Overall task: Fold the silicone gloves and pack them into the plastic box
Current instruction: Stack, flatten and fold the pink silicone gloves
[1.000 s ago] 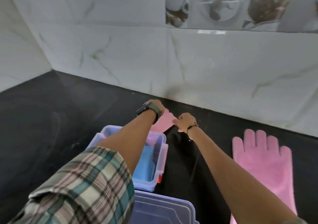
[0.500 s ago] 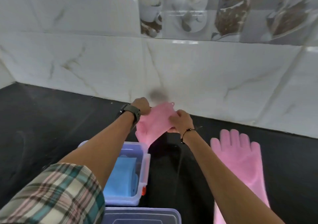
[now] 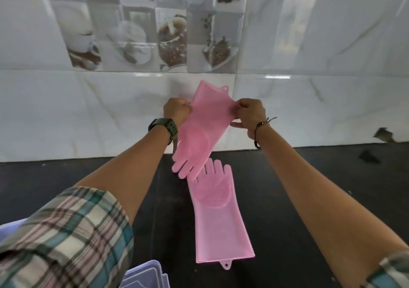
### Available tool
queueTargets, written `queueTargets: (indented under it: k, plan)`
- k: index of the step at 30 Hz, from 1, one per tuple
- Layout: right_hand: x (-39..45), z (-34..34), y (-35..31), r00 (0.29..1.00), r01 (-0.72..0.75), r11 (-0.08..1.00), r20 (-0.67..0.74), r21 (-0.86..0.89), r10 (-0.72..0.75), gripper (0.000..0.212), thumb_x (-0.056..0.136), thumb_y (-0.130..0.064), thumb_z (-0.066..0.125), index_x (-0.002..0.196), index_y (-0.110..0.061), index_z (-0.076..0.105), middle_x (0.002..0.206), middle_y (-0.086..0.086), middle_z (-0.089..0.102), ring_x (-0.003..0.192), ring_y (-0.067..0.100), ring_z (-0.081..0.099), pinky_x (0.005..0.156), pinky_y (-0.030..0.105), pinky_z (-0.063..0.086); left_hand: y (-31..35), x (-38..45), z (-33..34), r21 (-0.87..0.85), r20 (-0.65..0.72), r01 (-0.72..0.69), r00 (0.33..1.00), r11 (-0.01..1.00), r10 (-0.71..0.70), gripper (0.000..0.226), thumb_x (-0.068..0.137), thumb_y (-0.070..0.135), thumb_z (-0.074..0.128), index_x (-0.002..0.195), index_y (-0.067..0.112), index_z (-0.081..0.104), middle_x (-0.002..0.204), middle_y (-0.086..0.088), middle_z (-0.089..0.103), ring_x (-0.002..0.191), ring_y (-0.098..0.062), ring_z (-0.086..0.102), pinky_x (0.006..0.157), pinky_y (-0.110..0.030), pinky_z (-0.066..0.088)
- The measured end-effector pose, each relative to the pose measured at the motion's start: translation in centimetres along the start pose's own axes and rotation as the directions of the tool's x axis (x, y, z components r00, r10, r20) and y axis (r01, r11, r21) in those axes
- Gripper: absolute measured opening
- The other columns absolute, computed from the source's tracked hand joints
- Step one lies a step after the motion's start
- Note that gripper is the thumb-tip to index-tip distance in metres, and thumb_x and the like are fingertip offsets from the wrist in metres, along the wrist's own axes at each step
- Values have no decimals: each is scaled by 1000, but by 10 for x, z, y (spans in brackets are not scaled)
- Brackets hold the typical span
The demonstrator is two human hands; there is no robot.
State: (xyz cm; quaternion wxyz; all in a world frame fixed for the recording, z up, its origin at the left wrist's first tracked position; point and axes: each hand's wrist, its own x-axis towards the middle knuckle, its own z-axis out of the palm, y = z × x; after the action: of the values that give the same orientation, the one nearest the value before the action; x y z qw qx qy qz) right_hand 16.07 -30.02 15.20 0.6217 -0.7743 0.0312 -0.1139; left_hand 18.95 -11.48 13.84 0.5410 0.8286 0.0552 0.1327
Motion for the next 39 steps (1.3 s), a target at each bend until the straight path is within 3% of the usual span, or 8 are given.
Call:
queueTargets:
  k: [5,10,13,16,20,31,35,39]
  plan:
    - [4,-22,-18,976,193,979,-87,-65,-199,32,76,17,47,85,-3,71,85,12,64,88,30,64,84,43,58,14,-10,3,-298,20,-18,999,954,25,21,84,-5,61,104,-8,68,71,-2,62,71,-19,62,90,-37,55]
    - [-20,-35,-11,861,460,826,-62,-327,-504,26,79,8,57,95,-4,74,98,12,73,91,16,63,84,15,50,6,-46,-8,-411,-7,-134,990,902,144,24,88,-7,54,104,3,69,91,-11,68,87,-22,64,84,-32,56]
    - [-65,-39,27,809,560,667,150,-490,-569,23,75,10,60,81,-4,77,82,12,76,81,12,66,77,17,47,-41,-89,-6,-384,176,99,984,918,-33,23,83,-10,58,76,10,69,61,1,70,57,-9,65,58,-20,55]
    - [-122,-41,89,801,593,587,329,-552,-500,30,63,20,59,66,-6,74,60,0,69,67,8,63,69,11,39,-93,-138,7,-307,394,506,839,806,-376,24,85,-10,52,70,6,62,66,-6,64,59,-15,63,57,-26,59]
    - [-185,-46,164,871,492,586,373,-644,-321,25,70,14,63,72,-9,73,80,3,73,76,30,63,65,36,54,-128,-182,30,-203,446,679,706,706,-551,15,89,-1,50,79,5,59,76,-10,61,65,-20,61,53,-27,56]
    - [-207,-50,169,876,432,666,458,-607,-151,15,81,-14,53,86,-13,67,89,-4,65,71,12,60,66,21,51,-131,-165,43,-160,300,540,824,826,-481,32,84,-8,50,115,-8,55,121,-27,60,110,-39,61,90,-49,55]
    - [-156,-31,156,991,107,886,119,-450,-59,13,88,-15,51,81,-14,62,74,-10,60,65,6,57,58,13,43,-126,-144,45,-238,222,545,836,804,-501,17,84,-11,47,96,-3,55,114,-29,60,94,-34,60,77,-45,56]
    - [-89,5,159,962,-148,845,122,-513,243,34,90,-24,49,58,-13,43,55,0,41,49,12,37,55,24,40,-130,-133,53,-237,184,529,848,815,-497,17,84,-11,43,79,1,54,99,-19,58,90,-29,57,81,-41,54]
